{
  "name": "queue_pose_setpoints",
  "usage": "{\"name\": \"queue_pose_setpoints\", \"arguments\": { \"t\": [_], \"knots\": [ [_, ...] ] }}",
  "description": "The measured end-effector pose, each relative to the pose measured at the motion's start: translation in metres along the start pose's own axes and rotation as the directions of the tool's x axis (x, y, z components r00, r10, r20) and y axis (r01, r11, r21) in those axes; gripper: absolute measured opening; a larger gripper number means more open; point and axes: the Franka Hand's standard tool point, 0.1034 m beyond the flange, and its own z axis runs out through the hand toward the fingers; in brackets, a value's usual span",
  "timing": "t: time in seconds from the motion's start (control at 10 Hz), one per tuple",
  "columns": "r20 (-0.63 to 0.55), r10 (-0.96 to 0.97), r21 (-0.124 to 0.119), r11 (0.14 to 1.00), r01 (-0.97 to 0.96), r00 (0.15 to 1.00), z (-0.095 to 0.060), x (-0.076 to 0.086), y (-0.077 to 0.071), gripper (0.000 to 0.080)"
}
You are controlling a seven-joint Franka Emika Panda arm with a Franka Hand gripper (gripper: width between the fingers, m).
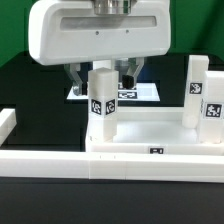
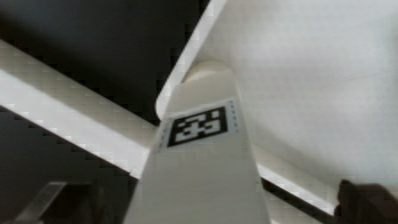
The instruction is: Assemble desk
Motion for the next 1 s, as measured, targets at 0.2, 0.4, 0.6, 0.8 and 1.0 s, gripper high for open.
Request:
{"name": "queue_pose_setpoints", "arguments": {
  "t": [0.2, 0.4, 0.6, 0.8, 1.0],
  "knots": [
    [0.006, -0.095, -0.005, 0.995, 0.095, 0.995, 0.0001, -0.0018, 0.0021, 0.0649],
    [0.007, -0.095, -0.004, 0.996, 0.095, 0.995, 0.0005, -0.0020, 0.0021, 0.0512],
    [0.007, -0.070, -0.004, 0.998, 0.070, 0.998, 0.0007, -0.0022, 0.0019, 0.0377],
    [0.007, -0.017, -0.003, 1.000, 0.017, 1.000, 0.0008, -0.0023, 0.0018, 0.0289],
    [0.005, 0.147, -0.004, 0.989, -0.147, 0.989, 0.0008, -0.0019, 0.0015, 0.0289]
  ]
}}
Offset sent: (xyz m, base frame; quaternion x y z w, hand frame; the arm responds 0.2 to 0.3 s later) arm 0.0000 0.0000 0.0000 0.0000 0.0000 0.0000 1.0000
